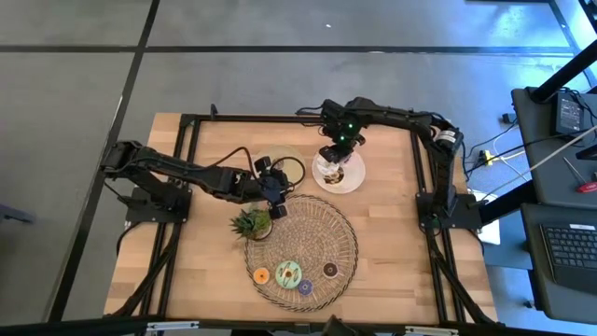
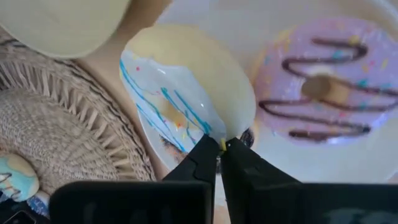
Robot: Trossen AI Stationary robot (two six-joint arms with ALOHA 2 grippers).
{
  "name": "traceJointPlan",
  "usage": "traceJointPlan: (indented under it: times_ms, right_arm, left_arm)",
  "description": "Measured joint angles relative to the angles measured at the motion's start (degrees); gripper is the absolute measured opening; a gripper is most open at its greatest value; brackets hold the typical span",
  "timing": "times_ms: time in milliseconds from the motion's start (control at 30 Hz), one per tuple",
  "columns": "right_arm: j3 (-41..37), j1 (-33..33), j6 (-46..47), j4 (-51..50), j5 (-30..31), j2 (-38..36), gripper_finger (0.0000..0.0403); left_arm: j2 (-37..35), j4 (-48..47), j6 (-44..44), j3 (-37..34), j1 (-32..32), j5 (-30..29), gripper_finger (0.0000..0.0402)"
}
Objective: Pick & Place donuts
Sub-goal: Put the large white donut on the white plate
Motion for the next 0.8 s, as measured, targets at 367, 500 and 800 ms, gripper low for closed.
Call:
traceJointPlan:
  times_ms: [367,500,800]
  right_arm:
    - [0.0,0.02,-1.11,-0.13,-0.34,-0.02,0.0019]
    - [0.0,0.0,-1.49,-0.37,-0.34,-0.02,0.0019]
    - [0.0,-1.05,-1.66,-0.77,-0.45,-0.02,0.002]
  left_arm:
    - [0.0,-0.07,0.11,0.0,0.0,-0.02,0.0166]
    - [0.0,-0.09,0.11,0.0,0.0,-0.02,0.0168]
    - [0.0,-0.09,0.11,0.0,0.0,-0.02,0.0165]
